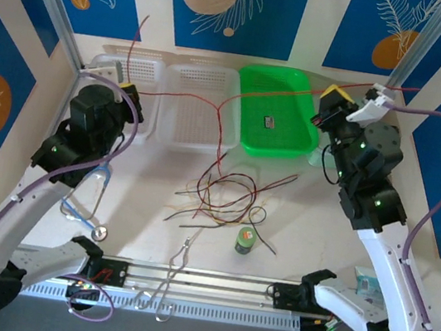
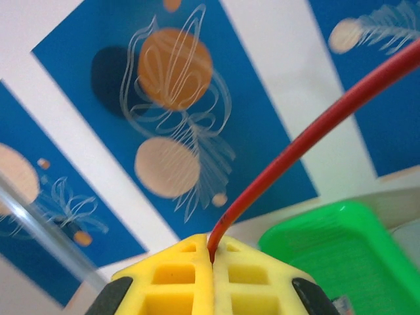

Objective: Untangle the cables

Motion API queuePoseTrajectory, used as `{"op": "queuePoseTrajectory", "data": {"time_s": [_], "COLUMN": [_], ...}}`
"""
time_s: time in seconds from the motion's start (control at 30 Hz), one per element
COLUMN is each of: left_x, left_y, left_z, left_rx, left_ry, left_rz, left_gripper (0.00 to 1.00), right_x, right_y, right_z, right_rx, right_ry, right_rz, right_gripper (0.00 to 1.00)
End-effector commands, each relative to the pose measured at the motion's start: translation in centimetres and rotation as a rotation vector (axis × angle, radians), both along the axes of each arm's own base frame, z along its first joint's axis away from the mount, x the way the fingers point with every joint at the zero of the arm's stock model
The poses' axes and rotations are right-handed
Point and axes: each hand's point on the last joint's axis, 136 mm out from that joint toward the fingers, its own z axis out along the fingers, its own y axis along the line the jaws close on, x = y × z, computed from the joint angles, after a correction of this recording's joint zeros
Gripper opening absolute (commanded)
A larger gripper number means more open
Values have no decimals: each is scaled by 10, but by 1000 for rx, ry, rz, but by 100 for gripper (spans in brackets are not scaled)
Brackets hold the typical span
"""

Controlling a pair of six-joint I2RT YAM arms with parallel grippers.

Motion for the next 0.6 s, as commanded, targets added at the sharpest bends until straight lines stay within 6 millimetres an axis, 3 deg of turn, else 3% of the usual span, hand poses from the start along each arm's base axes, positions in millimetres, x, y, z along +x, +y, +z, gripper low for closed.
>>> {"op": "queuePoseTrajectory", "data": {"time_s": [0.0, 0.2, 0.37, 0.47, 0.57], "left_x": [4, 18, 21, 26, 34], "left_y": [22, 58, 92, 98, 89], "left_z": [0, -5, -11, -13, -5], "left_rx": [-48, -79, -105, -131, -140], "left_ry": [34, 71, 41, 53, 39], "left_rz": [61, 152, 253, 244, 191], "left_gripper": [0, 0, 0, 0, 0], "right_x": [2, 8, 2, 2, 5], "right_y": [-35, -71, -98, -107, -103], "right_z": [25, 42, 53, 54, 52], "right_rx": [-49, -82, -122, -118, -105], "right_ry": [-54, -75, -92, -76, -58], "right_rz": [-151, -257, -323, -322, -275], "right_gripper": [0, 0, 0, 0, 0]}}
